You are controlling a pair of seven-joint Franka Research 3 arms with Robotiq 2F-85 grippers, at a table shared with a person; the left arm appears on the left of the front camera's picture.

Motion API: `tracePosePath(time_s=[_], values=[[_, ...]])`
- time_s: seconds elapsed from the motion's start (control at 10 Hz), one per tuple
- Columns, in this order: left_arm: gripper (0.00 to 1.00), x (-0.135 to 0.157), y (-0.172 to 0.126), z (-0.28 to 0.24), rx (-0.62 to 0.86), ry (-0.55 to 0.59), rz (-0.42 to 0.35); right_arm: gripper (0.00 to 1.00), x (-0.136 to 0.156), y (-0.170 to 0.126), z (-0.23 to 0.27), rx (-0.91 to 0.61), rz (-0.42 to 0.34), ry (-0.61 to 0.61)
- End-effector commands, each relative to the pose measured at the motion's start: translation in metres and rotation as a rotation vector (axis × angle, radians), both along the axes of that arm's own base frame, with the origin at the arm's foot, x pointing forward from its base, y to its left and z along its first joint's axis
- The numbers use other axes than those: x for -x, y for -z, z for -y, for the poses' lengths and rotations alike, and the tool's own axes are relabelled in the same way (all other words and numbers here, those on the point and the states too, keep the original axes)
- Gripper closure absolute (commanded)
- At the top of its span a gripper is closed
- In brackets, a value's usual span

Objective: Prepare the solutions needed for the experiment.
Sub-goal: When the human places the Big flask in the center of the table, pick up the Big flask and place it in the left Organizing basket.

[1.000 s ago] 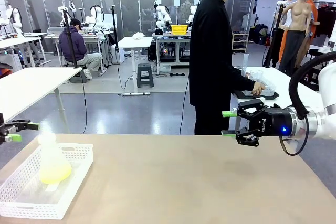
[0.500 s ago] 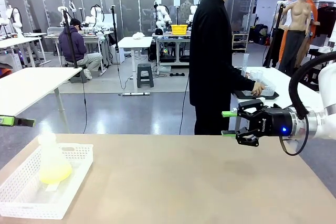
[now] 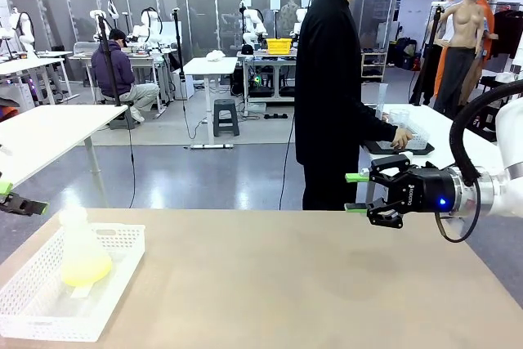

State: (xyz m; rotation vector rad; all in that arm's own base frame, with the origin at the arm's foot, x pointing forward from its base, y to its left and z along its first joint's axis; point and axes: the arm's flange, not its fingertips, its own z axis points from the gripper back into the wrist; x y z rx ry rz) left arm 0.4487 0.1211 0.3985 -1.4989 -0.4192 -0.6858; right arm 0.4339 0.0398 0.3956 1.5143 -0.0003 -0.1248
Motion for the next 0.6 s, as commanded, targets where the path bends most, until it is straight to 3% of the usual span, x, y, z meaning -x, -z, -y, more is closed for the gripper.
tracePosePath(time_s=[0.0, 0.2, 0.4, 0.5], values=[[0.00, -0.006, 0.001, -0.003, -0.006, -0.041, 0.056, 0.37, 0.000, -0.001, -0.001, -0.014, 0.022, 0.007], [0.00, 0.015, 0.003, 0.016, 0.024, 0.035, -0.055, 0.37, 0.000, -0.001, -0.001, -0.014, 0.022, 0.007], [0.00, 0.047, 0.000, 0.036, -0.054, 0.001, -0.165, 0.37, 0.000, -0.001, -0.001, -0.014, 0.022, 0.007], [0.00, 0.055, 0.003, 0.042, -0.010, -0.042, -0.250, 0.37, 0.000, -0.001, -0.001, -0.014, 0.022, 0.007]])
